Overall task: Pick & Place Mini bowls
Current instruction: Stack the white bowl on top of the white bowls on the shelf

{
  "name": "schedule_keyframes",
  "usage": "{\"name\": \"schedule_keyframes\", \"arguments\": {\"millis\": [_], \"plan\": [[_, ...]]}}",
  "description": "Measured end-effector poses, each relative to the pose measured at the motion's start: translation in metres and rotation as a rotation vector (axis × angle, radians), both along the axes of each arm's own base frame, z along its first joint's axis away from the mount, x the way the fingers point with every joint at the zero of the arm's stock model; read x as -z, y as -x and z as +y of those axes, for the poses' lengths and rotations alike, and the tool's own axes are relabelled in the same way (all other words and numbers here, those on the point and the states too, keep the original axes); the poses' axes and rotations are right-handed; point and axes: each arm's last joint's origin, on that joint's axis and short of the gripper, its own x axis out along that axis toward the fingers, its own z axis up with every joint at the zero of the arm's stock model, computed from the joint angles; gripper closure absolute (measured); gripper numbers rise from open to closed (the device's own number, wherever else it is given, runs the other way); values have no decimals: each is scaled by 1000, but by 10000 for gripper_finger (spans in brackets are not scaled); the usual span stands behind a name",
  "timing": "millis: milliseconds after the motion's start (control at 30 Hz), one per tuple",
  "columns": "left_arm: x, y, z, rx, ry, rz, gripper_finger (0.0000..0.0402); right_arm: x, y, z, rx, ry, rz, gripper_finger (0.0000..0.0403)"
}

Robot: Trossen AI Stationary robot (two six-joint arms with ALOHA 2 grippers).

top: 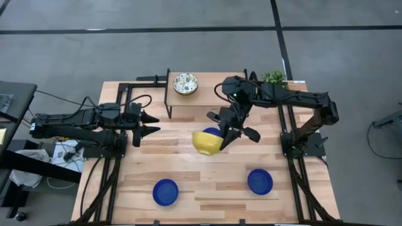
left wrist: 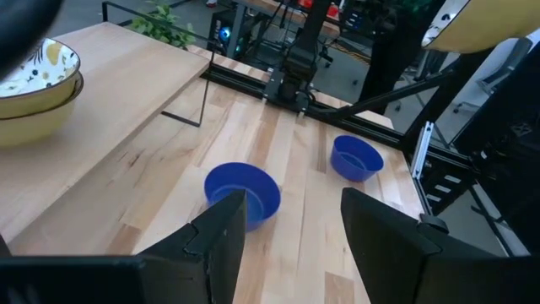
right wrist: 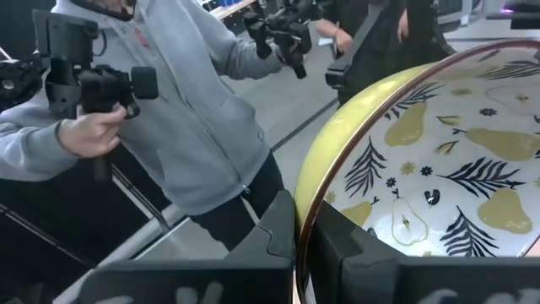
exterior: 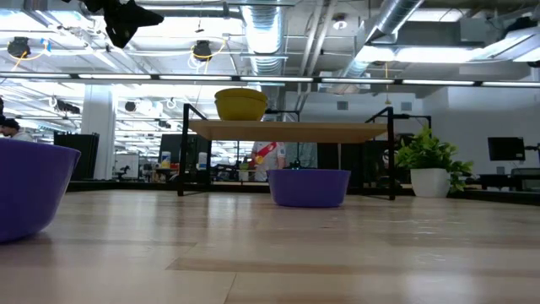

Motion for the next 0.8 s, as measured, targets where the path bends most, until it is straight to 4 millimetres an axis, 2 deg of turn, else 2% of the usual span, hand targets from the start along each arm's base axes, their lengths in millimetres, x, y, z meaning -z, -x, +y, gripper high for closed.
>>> {"name": "schedule_keyframes", "arguments": {"millis": [133,367,467,800], "plan": [[0,0,0,0,0,0,209,1,-1,-1,57,21,22,403],[0,0,0,0,0,0,209,13,-6,-12,514,349,96,403],[0,0,0,0,0,0,209,16,-7,-18,653,501,87,403],[0,0,0,0,0,0,209,14,-8,-29,777,935,-65,403]]}}
